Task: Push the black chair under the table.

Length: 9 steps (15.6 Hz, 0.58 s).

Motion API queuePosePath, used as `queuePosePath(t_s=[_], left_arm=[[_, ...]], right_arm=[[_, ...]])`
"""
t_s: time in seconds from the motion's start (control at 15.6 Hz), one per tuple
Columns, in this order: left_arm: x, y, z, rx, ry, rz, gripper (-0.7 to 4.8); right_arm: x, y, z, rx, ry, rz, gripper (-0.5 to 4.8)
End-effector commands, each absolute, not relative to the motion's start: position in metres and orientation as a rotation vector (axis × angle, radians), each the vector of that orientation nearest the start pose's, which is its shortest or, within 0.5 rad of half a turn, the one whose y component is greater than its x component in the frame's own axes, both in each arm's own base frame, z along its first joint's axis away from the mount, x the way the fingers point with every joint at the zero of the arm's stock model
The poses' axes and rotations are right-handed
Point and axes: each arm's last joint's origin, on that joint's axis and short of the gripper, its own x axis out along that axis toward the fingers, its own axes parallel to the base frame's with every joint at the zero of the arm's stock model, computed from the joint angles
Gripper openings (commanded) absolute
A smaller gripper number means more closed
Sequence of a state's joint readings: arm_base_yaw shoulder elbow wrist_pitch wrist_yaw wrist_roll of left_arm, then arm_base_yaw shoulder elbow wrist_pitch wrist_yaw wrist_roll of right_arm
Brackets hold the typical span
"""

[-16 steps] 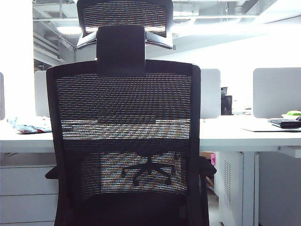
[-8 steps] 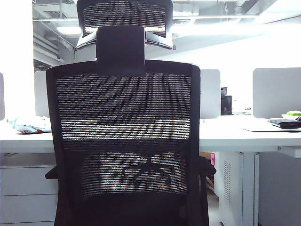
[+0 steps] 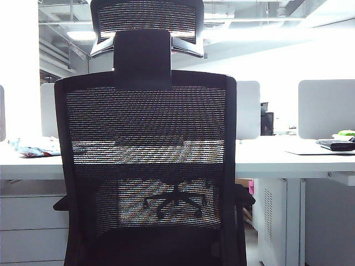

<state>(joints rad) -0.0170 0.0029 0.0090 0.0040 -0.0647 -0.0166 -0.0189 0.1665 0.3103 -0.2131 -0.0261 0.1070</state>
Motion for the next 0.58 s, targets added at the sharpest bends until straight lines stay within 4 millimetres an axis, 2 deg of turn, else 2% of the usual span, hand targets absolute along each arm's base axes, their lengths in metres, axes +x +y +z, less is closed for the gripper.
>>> queuePosePath(t_s=[0.06, 0.58], left_arm=[[0.097, 0.000, 0.168, -0.016, -0.021, 0.049, -0.05], [0.097, 0.000, 0.168, -0.016, -0.021, 0.049, -0.05]], right_arm=[[0.091, 0.000, 0.215, 0.103, -0.044, 0.017, -0.09], [0.097, 0.006, 0.179, 0.105, -0.046, 0.079, -0.09]])
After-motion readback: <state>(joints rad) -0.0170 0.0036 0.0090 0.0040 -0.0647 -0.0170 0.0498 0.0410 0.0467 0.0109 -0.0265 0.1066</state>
